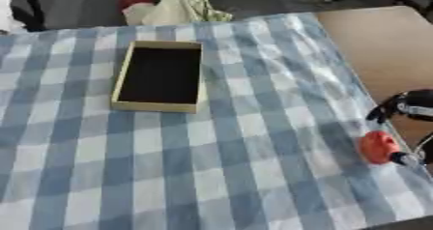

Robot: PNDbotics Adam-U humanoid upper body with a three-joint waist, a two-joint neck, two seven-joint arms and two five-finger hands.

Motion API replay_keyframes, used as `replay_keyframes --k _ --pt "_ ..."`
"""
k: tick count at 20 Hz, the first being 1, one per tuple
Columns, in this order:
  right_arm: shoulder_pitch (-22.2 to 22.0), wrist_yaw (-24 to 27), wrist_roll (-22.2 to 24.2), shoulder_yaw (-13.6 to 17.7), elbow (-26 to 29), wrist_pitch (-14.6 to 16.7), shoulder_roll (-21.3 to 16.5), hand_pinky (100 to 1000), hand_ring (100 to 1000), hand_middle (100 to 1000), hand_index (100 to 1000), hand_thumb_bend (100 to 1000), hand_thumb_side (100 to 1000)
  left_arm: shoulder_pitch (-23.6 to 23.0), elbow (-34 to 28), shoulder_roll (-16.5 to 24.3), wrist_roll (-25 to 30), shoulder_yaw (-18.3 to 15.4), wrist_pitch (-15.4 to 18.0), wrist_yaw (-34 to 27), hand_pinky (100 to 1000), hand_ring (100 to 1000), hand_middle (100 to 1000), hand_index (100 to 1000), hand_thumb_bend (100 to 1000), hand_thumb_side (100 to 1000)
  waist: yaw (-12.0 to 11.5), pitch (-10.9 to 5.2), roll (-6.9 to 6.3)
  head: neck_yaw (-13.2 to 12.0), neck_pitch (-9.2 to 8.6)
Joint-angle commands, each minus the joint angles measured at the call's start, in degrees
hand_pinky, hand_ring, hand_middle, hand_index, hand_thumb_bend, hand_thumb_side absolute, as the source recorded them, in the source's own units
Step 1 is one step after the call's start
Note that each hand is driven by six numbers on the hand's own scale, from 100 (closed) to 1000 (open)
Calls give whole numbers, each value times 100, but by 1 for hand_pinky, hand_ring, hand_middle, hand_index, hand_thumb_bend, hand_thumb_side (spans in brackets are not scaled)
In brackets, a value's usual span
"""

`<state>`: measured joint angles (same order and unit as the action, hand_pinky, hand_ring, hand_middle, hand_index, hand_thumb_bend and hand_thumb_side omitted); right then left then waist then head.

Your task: Pick up objects on the table and place them in the box.

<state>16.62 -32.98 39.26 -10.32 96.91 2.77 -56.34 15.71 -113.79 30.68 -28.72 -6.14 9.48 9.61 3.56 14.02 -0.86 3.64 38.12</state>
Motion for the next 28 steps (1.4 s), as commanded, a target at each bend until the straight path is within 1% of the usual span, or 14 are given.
replay_keyframes --k 1,7,12,16,17,20,28 --pt "70 -179 -101 45 -94 31 -106 807 807 708 875 407 181 77 -80 104 30 -22 -1 -32 779 783 733 826 559 703 -5 -70 1 8 -4" --pt "83 -216 -127 -3 -211 108 -69 803 804 704 870 394 167 85 -80 101 40 -21 0 -38 778 783 732 825 559 703 -13 -65 -5 17 -12" --pt "99 -192 -108 -47 -294 125 -25 792 795 686 850 368 183 76 -80 84 44 -19 -5 -38 776 782 732 825 560 703 -17 -56 -6 25 -3" --pt "117 -138 -91 -80 -350 161 10 774 775 656 812 321 193 68 -80 74 54 -19 -7 -35 775 781 731 826 560 703 -23 -52 -7 24 0" --pt "117 -102 -92 -82 -348 175 14 764 764 645 800 293 193 64 -80 72 64 -19 -10 -33 774 781 730 826 560 703 -22 -52 -6 24 3" --pt "118 -17 -99 -76 -341 197 18 737 740 624 776 255 187 58 -80 64 85 -20 -24 -30 774 781 731 826 560 703 -16 -54 0 24 7" --pt "96 47 -205 -68 -368 206 34 687 688 576 727 191 176 47 -80 65 105 -26 -27 -25 772 781 731 826 560 703 -21 -58 4 15 8"
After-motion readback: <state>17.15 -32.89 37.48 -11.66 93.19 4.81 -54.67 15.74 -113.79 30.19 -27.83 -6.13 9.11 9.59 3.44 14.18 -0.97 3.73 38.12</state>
